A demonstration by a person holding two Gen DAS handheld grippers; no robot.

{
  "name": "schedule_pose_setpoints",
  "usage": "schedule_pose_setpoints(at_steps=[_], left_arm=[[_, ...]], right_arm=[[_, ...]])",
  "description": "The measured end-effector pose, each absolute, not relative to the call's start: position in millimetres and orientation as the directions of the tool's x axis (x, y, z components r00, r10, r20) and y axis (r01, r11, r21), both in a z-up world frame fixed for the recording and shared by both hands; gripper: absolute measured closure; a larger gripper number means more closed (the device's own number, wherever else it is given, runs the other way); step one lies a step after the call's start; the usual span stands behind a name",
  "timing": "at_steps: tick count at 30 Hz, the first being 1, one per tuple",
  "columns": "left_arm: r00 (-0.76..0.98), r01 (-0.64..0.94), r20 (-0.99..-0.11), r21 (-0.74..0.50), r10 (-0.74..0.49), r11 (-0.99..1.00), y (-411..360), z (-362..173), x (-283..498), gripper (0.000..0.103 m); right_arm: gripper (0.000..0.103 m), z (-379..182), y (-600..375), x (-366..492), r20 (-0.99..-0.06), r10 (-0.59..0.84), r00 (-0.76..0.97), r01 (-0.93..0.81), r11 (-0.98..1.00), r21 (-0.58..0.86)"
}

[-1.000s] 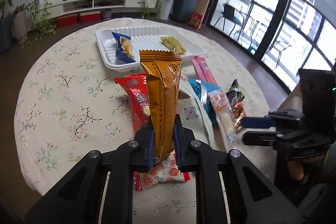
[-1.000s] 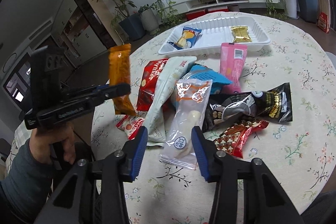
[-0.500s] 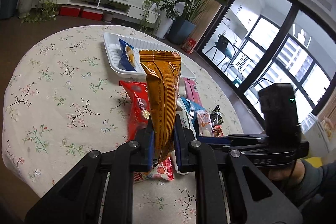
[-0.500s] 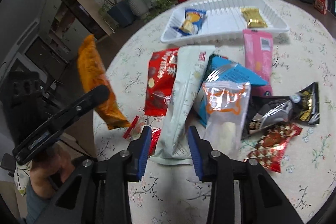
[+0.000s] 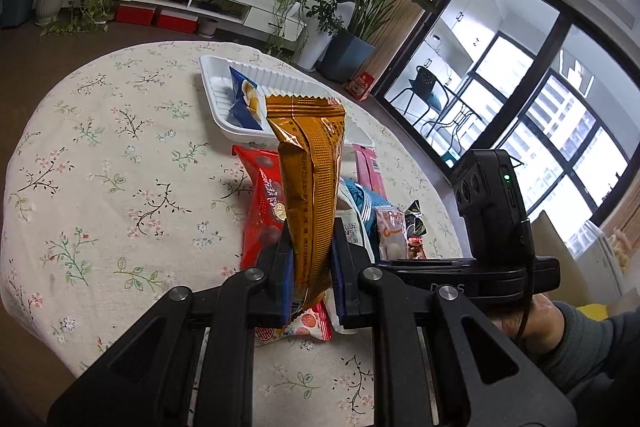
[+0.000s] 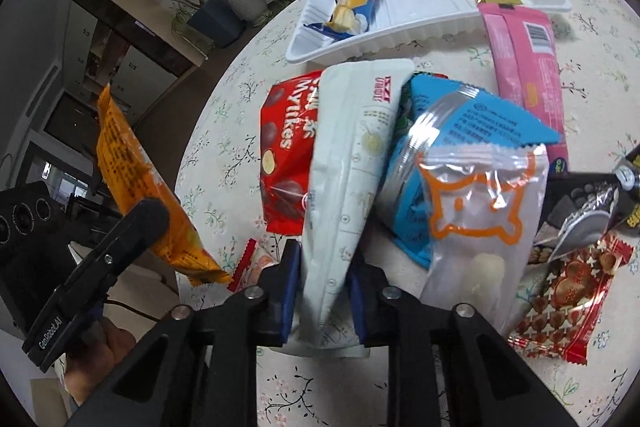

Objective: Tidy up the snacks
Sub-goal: 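Grasp the orange bar with left tool while right tool grasps white-green packet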

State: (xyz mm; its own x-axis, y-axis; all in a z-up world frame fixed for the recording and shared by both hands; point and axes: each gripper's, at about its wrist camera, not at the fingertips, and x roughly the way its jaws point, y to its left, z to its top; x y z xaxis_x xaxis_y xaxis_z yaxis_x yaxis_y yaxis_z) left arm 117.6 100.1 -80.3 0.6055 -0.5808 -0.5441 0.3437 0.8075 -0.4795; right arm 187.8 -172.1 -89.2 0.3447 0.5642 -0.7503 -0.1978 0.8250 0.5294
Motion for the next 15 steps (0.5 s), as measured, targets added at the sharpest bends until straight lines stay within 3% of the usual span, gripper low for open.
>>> schedule_pose_setpoints(at_steps=[15], left_arm=[[0.590,0.335,-0.572,-0.468,-0.569,0.818,93.8,-81.4,122.9,0.089]], right_arm=[[0.083,-63.4,-196.9,153.3,-0.684,0.616,0.391,-0.214,0.784,0.583]])
